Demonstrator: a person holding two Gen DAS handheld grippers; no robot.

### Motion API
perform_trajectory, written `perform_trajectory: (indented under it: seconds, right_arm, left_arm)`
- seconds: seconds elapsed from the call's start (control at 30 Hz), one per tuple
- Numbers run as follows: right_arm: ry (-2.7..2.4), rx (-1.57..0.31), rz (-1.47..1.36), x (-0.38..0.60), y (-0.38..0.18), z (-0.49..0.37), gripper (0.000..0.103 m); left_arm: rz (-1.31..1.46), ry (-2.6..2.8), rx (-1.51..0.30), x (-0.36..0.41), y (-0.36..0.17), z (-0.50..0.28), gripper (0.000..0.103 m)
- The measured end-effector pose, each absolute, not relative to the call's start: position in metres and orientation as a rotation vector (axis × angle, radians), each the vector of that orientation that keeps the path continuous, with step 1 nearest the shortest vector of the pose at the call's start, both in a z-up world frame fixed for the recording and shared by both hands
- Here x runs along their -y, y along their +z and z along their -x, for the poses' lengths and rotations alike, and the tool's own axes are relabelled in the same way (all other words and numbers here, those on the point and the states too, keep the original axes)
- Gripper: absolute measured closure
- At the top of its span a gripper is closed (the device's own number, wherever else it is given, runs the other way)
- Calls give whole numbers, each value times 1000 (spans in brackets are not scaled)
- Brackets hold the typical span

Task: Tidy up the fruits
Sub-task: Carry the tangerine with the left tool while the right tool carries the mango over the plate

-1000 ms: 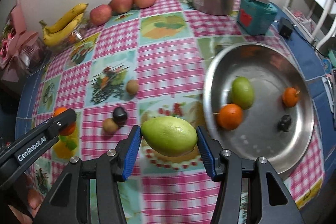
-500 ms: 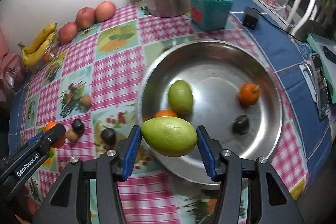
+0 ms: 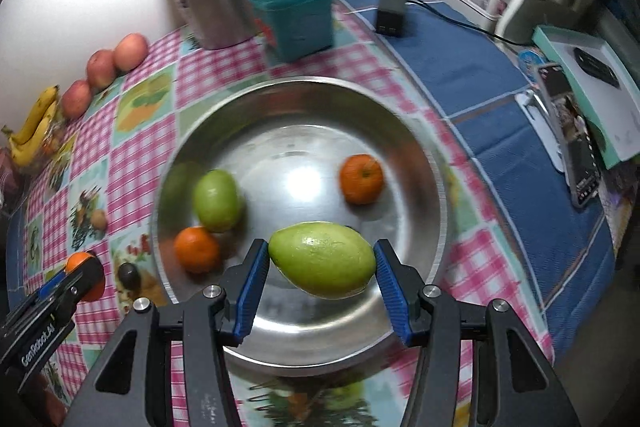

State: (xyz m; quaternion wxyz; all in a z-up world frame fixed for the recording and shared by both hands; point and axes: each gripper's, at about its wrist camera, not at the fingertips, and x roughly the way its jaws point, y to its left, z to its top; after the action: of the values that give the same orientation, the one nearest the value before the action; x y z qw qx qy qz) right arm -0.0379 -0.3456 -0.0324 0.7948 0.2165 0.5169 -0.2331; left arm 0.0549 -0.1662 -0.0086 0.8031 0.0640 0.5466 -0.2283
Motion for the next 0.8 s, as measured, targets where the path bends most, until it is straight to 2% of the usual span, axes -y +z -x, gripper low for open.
perform_trajectory:
  seconds: [0.37, 0.8]
  right_arm:
    - [-534, -1089, -521, 375, -34, 58, 48]
    - [-493, -1120, -549, 372, -45, 55, 48]
  left_arm:
    - [-239, -604, -1169, 221, -13, -22, 62]
    - [-353, -625, -1166, 245, -34, -9, 62]
